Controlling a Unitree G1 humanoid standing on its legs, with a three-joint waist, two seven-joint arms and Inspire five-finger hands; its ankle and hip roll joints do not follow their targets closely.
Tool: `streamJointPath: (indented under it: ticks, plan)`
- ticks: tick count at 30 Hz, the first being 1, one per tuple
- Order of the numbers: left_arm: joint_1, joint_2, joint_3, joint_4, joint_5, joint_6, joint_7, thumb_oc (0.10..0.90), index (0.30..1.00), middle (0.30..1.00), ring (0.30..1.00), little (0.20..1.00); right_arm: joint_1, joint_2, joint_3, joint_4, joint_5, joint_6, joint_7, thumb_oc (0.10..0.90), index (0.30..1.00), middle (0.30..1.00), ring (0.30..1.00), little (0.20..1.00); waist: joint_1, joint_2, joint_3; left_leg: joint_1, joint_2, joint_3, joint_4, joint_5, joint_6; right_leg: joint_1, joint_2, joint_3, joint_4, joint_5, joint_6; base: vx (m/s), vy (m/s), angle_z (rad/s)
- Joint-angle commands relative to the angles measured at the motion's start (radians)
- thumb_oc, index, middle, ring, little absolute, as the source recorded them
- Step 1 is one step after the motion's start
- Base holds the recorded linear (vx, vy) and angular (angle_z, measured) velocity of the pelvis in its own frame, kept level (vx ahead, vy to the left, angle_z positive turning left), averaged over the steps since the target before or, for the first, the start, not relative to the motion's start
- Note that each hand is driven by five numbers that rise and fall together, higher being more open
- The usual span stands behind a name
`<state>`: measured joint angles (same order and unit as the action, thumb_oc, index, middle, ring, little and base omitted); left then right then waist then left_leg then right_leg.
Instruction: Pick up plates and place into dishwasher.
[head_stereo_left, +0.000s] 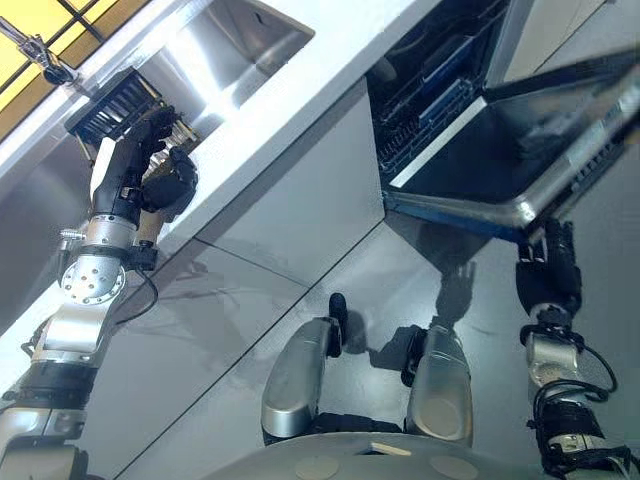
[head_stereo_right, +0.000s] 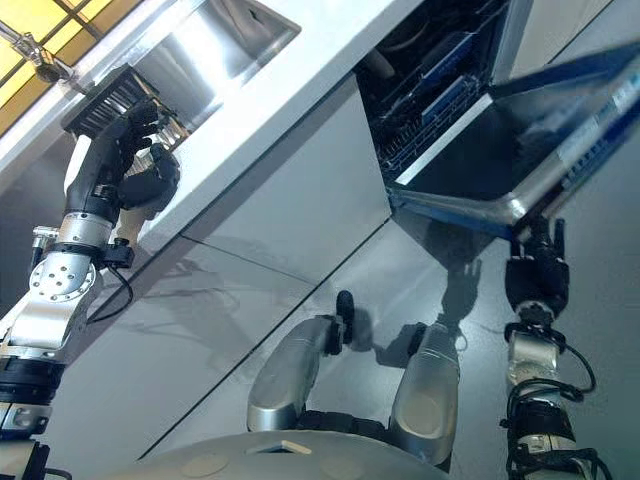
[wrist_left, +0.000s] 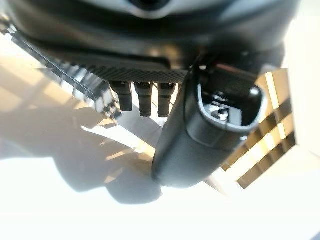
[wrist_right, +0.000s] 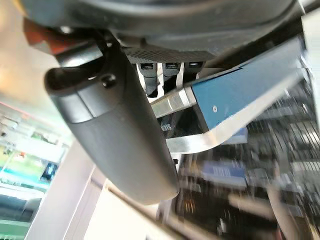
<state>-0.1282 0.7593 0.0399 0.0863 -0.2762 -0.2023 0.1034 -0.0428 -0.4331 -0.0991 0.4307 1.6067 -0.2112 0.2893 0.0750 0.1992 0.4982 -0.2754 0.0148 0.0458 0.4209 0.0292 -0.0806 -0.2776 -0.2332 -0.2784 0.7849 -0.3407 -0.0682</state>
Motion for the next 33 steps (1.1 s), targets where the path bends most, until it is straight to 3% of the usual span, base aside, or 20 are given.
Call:
streamJointPath:
  ticks: [1,6,12,18,20,22,23,28,32,33]
  plan:
    - [-0.025,0.035,0.067,-0.029,0.0,-0.052,-0.018,0.8,0.9,0.9,0.9,0.9,-0.314,0.106,0.249,-0.413,-0.227,0.171,0.229,0.8,0.9,0.9,0.9,0.9,0.041,-0.016,-0.053,-0.066,-0.055,0.061,0.093,-0.032,0.038,0.075,0.054,0.002,-0.038,0.043,0.014,0.19,0.051,-0.27]
    - [0.004,0.042,0.079,-0.028,-0.008,-0.034,-0.053,0.8,0.9,0.9,0.9,0.9,-0.311,0.132,0.298,-0.485,-0.336,0.209,0.198,0.8,0.9,0.9,0.9,0.9,0.055,-0.029,-0.051,-0.062,-0.063,0.048,0.128,-0.026,0.044,0.099,0.052,0.005,-0.013,0.037,0.009,0.2,0.073,0.01]
    - [0.04,0.033,0.095,-0.018,0.007,-0.027,-0.1,0.8,0.9,0.9,0.9,0.9,-0.305,0.158,0.324,-0.516,-0.381,0.225,0.141,0.8,0.9,0.9,0.9,0.9,0.083,-0.046,-0.076,-0.013,-0.079,0.039,0.111,-0.029,0.06,0.166,0.05,-0.002,-0.044,0.056,0.019,0.23,0.093,0.25]
    - [0.086,0.042,0.122,-0.002,0.018,-0.042,-0.167,0.8,0.9,0.9,0.9,0.9,-0.283,0.186,0.326,-0.504,-0.429,0.153,0.009,0.8,0.9,0.9,0.9,0.9,0.119,-0.071,-0.12,0.052,-0.092,0.036,0.087,-0.078,0.093,0.224,0.03,-0.034,-0.081,0.084,0.044,0.19,0.07,0.31]
    - [0.096,0.052,0.131,0.006,0.013,-0.048,-0.179,0.8,0.9,0.9,0.9,0.9,-0.271,0.194,0.315,-0.485,-0.508,0.098,-0.105,0.8,0.9,0.9,0.9,0.9,0.124,-0.081,-0.13,0.072,-0.096,0.035,0.077,-0.087,0.102,0.232,0.023,-0.042,-0.093,0.096,0.057,0.09,0.057,0.18]
    - [0.107,0.063,0.14,-0.004,0.012,-0.041,-0.171,0.8,0.9,0.9,0.9,0.9,-0.237,0.198,0.285,-0.431,-0.719,0.034,-0.278,0.8,0.9,0.9,0.9,0.9,0.123,-0.091,-0.147,0.109,-0.099,0.034,0.036,-0.086,0.113,0.24,0.02,-0.046,-0.125,0.118,0.083,0.0,0.045,0.18]
    - [0.111,0.064,0.144,-0.014,0.009,-0.037,-0.162,0.8,0.9,0.9,0.9,0.9,-0.216,0.198,0.275,-0.423,-0.779,0.024,-0.314,0.8,0.9,0.9,0.9,0.9,0.12,-0.095,-0.154,0.125,-0.099,0.033,0.012,-0.082,0.117,0.243,0.021,-0.046,-0.144,0.129,0.095,-0.04,0.024,0.11]
    - [0.161,0.059,0.194,-0.075,-0.008,-0.045,-0.102,0.8,0.9,0.9,0.9,0.9,-0.042,0.192,0.215,-0.412,-0.869,0.026,-0.306,0.8,0.9,0.9,0.9,0.9,0.091,-0.117,-0.193,0.19,-0.099,0.034,-0.115,-0.06,0.13,0.254,0.032,-0.028,-0.295,0.193,0.15,-0.17,-0.006,-0.01]
    - [0.188,0.036,0.225,-0.129,-0.006,-0.049,-0.031,0.8,0.9,0.9,0.9,0.9,0.078,0.164,0.178,-0.329,-1.075,0.011,-0.273,0.8,0.9,0.9,0.9,0.9,0.048,-0.139,-0.233,0.209,-0.091,0.037,-0.215,-0.028,0.122,0.261,0.078,0.001,-0.431,0.235,0.159,-0.29,-0.049,0.05]
    - [0.184,0.024,0.224,-0.149,0.005,-0.047,0.004,0.8,0.9,0.9,0.9,0.9,0.122,0.136,0.18,-0.273,-1.199,-0.007,-0.291,0.8,0.9,0.9,0.9,0.9,0.031,-0.154,-0.246,0.221,-0.094,0.037,-0.254,-0.02,0.118,0.276,0.096,0.013,-0.481,0.241,0.159,-0.27,-0.063,-0.04]
